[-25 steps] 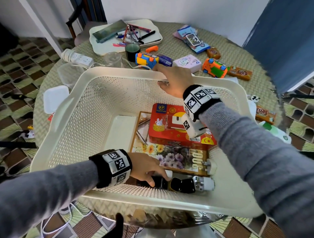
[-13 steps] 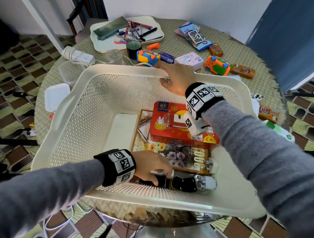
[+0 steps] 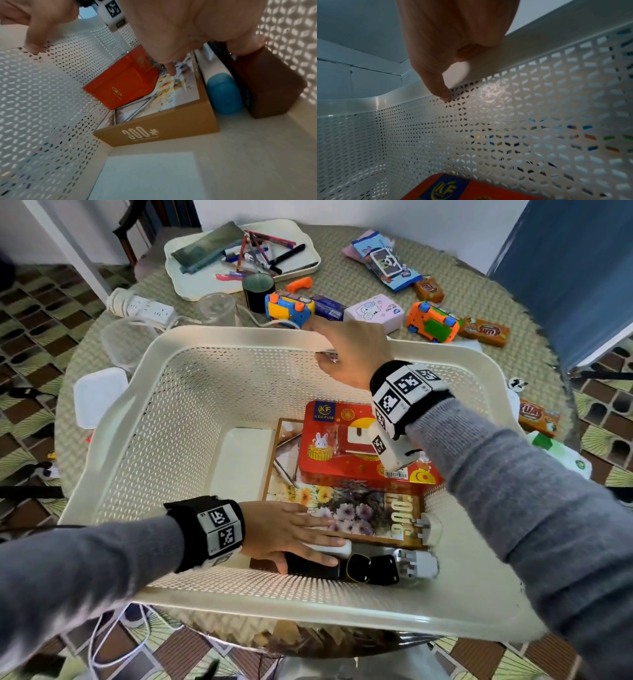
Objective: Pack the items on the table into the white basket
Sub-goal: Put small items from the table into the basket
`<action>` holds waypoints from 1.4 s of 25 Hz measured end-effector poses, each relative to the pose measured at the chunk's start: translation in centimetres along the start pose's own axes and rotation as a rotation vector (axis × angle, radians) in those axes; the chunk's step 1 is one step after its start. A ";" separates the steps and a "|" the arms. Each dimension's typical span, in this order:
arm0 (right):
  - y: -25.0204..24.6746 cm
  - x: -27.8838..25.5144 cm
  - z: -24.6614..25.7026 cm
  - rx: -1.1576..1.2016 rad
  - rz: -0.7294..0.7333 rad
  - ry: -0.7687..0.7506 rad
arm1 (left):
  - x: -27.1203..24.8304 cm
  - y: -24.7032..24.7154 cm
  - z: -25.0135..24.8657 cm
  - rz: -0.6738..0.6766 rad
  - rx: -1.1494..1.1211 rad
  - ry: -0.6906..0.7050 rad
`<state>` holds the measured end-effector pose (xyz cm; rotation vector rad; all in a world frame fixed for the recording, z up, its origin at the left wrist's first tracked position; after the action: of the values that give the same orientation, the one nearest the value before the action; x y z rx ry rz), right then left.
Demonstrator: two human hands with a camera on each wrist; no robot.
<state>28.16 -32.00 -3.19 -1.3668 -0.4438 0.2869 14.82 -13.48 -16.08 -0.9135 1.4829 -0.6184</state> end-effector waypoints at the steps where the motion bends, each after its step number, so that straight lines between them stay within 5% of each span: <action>1: 0.0 0.0 0.0 -0.003 0.001 0.002 | 0.2 0.1 -0.1 -0.006 -0.008 -0.008; 13: 0.2 0.0 0.4 -0.023 -0.037 0.010 | 1.3 -0.8 -0.2 0.034 -0.037 -0.054; 21: 0.1 -0.2 0.8 -0.036 -0.016 -0.004 | 1.4 -0.2 0.2 -0.099 0.038 -0.036; 26: 0.1 -1.3 1.6 -0.059 -0.059 -0.006 | 1.4 -1.8 0.0 0.021 -0.125 -0.066; 35: -1.4 -5.1 1.6 0.065 0.046 0.021 | -0.9 -7.8 0.9 -0.285 -0.446 -0.361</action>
<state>22.86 -33.15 -2.27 -1.3171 -0.3824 0.3220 17.05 -16.86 -9.33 -1.5155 1.1875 -0.3001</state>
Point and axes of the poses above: each hand's wrist, its own x-axis towards the middle knuckle, its own y-axis out of the palm, z = x × y, the point moved 1 cm from there along x, towards the middle knuckle, and after that the axes turned 8 degrees about -y, right-handed, at the moved point
